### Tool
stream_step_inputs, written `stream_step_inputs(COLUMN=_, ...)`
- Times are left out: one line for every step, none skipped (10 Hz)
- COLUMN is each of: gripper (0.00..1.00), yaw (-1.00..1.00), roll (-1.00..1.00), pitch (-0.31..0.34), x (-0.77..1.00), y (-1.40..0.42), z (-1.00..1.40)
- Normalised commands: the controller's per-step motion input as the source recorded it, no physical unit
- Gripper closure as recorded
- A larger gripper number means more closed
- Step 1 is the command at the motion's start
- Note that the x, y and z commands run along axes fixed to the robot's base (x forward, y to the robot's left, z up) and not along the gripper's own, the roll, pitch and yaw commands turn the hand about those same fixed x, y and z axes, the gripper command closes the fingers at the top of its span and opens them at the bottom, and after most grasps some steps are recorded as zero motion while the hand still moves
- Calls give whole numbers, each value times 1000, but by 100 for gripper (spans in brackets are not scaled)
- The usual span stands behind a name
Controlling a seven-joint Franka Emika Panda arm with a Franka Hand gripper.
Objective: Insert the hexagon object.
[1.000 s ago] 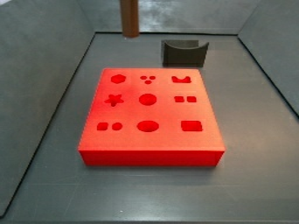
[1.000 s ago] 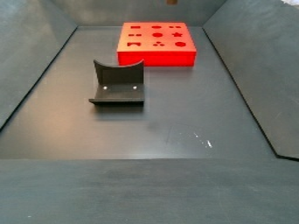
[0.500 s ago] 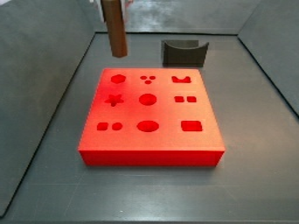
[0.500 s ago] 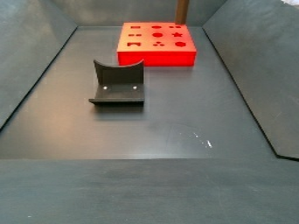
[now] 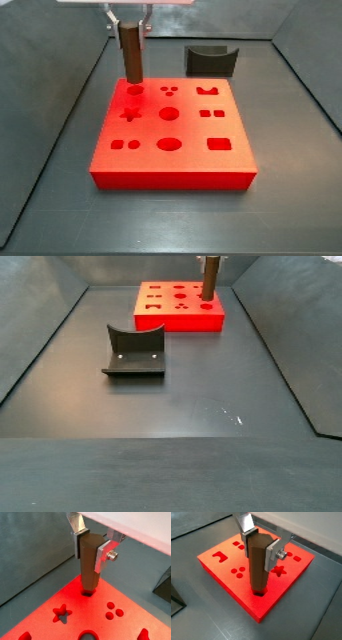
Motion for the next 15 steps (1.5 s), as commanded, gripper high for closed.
stream_step_inputs(gripper=100, yaw=-46, roll=146, pitch=0, x=-40, y=-154, z=-223)
stream_step_inputs(gripper=100, yaw=0, roll=159, pitch=0, x=0, y=-106, z=-286)
stream_step_inputs(gripper=100, yaw=0, roll=151, pitch=-3, x=0, y=-60, z=-311)
stream_step_inputs(gripper=100, yaw=0, roll=154, pitch=-1, x=71, y=0, z=-343)
stream_step_inputs(gripper=100, yaw=0, roll=154, pitch=-23, x=57, y=0, z=-360)
stream_step_inputs(gripper=100, yaw=0, roll=143, pitch=-23, x=94, y=0, z=-354)
stream_step_inputs(gripper=100, yaw=6, roll=141, pitch=-31, x=83, y=0, z=-349)
stream_step_inputs(gripper=100, yaw=14, roll=123, pitch=-47, x=14, y=0, z=-366)
stream_step_inputs(gripper=100, yaw=23, roll=127, pitch=-50, x=0, y=0, z=-366)
stream_step_inputs(gripper=100, yaw=23, roll=139, pitch=-49, x=0, y=0, z=-383)
stream_step_inputs(gripper=100, yaw=14, roll=150, pitch=-29, x=40, y=-49, z=-323)
stream_step_inputs(gripper=100, yaw=63, roll=133, pitch=0, x=317, y=0, z=-243)
stream_step_inputs(gripper=100, yaw=71, roll=100, pitch=0, x=277, y=0, z=-229)
stream_step_inputs(gripper=100, yaw=77, roll=74, pitch=0, x=234, y=0, z=-209)
stream_step_inputs(gripper=100, yaw=66, roll=27, pitch=-54, x=200, y=0, z=-314)
